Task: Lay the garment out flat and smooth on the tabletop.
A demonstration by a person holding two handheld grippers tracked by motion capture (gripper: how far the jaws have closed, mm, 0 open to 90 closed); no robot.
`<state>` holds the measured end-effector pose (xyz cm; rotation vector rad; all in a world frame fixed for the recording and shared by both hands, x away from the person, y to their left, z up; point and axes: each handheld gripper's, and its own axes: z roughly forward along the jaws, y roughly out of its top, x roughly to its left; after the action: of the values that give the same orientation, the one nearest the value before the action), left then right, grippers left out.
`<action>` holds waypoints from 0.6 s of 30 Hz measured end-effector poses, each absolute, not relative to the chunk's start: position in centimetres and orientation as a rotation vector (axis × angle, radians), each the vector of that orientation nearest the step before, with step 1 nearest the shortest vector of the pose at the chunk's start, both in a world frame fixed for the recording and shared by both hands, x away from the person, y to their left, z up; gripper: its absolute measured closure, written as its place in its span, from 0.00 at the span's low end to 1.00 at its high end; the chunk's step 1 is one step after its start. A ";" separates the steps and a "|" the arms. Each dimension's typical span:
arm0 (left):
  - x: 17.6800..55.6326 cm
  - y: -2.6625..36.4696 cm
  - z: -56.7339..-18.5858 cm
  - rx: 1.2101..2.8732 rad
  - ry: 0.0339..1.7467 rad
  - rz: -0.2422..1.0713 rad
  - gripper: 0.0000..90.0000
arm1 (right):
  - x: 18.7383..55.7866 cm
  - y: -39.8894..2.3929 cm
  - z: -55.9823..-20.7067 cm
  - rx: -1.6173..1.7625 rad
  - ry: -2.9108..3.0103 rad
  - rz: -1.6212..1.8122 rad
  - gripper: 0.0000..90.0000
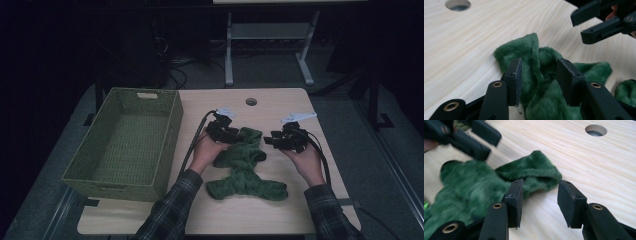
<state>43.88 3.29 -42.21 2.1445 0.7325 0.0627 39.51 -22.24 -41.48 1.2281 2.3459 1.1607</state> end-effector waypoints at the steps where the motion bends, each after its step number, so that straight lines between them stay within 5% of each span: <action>1: 44.0 3.0 -42.6 2.151 0.737 0.053 0.62 | 39.7 -22.1 -41.6 1.228 2.337 1.168 0.62; 18: 44.1 2.5 -45.9 2.277 0.797 0.067 0.64 | 42.4 -18.5 -45.4 1.309 2.410 0.971 0.59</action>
<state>44.08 2.46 -45.91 2.2767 0.7967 0.0670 42.38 -18.51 -45.43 1.3090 2.4097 0.9709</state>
